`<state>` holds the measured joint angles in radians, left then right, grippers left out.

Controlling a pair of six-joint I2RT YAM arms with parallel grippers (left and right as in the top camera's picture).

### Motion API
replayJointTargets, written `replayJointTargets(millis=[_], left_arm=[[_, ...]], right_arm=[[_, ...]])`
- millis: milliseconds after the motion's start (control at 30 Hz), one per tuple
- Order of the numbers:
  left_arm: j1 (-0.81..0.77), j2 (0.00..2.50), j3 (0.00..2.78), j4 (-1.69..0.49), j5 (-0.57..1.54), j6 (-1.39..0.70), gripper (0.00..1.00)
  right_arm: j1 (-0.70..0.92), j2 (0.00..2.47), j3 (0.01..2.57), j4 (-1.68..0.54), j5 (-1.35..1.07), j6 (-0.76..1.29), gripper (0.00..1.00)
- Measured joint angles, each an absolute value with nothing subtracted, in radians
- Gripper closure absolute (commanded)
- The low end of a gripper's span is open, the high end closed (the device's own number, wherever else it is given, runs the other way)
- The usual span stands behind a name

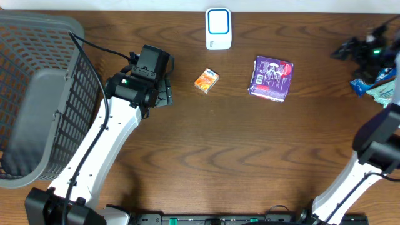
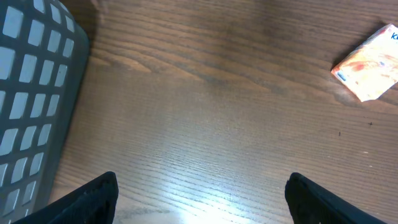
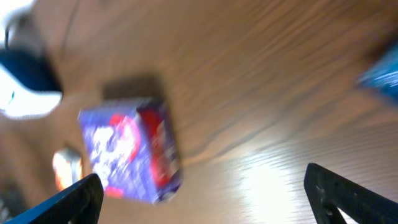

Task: Scan the item barcode
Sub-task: 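Reach the right gripper to the purple pack and grasp it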

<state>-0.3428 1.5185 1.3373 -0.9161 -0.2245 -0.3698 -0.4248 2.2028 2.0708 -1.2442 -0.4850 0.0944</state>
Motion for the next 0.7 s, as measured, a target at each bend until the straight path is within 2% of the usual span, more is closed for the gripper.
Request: replayJointTargets(millis=[167,267,300,400,533,600,667,700], left_arm=[[-0.343,1.518,1.337,-0.916,-0.224,-0.37,0.14],[-0.343,1.518,1.337,-0.916,-0.224,-0.37,0.14],[-0.343,1.518,1.337,-0.916,-0.224,-0.37,0.14],[-0.343,1.518,1.337,-0.916,-0.224,-0.37,0.14],[-0.343,1.518,1.337,-0.916,-0.224,-0.37,0.14],[-0.343,1.518,1.337,-0.916,-0.224,-0.37,0.14],[-0.343,1.518,1.337,-0.916,-0.224,-0.37,0.14],[-0.343,1.518,1.337,-0.916,-0.224,-0.37,0.14]], right_arm=[[-0.324,2.203,1.915,-1.223,-0.537,0.074,0.01],[-0.284,2.203,1.798,-1.128,-0.595,0.064,0.02],[-0.275,2.204,1.762,-1.093,-0.618,0.063,0.04],[-0.26,2.204,1.655,-0.97,-0.697,0.059,0.19],[-0.258,2.206,1.552,-0.849,-0.75,0.082,0.31],[-0.26,2.206,1.518,-0.809,-0.779,0.089,0.41],[-0.262,2.206,1.504,-0.784,-0.795,0.091,0.74],[-0.262,2.206,1.498,-0.781,-0.806,0.098,0.87]])
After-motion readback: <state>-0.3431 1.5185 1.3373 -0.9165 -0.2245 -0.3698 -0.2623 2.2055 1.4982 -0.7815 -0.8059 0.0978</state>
